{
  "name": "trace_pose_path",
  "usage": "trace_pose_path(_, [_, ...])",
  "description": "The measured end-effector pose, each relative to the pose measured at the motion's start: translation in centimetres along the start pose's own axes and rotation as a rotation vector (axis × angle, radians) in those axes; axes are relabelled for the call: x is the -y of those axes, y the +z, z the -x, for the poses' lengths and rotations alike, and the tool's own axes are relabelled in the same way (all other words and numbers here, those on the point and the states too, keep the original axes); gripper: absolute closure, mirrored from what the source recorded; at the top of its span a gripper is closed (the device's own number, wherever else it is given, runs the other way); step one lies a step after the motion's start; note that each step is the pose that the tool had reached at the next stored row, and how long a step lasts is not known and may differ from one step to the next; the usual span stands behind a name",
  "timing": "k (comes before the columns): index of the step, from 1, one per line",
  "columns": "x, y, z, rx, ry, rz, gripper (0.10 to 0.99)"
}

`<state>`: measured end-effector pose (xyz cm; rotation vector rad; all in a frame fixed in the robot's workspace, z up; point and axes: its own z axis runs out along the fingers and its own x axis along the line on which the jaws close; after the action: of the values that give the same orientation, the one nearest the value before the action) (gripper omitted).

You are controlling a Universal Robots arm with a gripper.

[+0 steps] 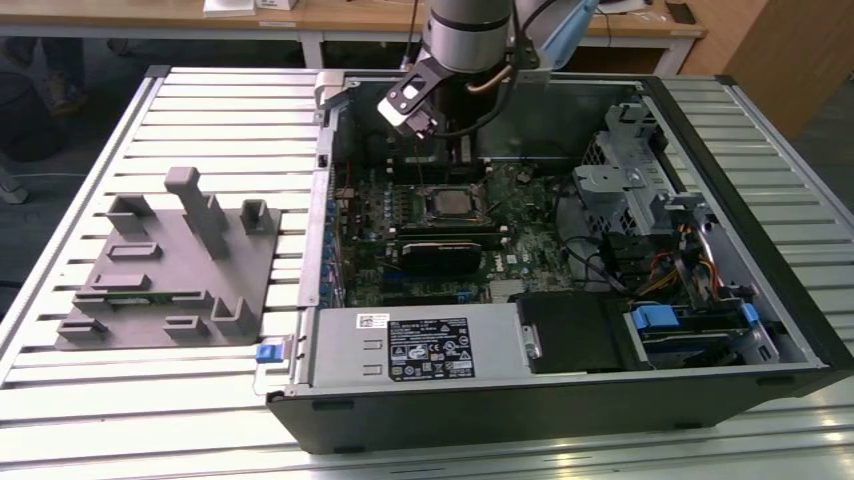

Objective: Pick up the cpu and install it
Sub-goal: 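Close the cpu cover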

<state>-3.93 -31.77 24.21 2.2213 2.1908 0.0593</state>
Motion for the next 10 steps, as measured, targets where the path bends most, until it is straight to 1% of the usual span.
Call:
trace_pose_path(4, [-0.02, -0.57, -0.01, -0.0001, 0.000, 0.000, 0.980])
trace_pose_path(10, [-0.03, -0.63, 0.20, -0.0001, 0.000, 0.000, 0.980])
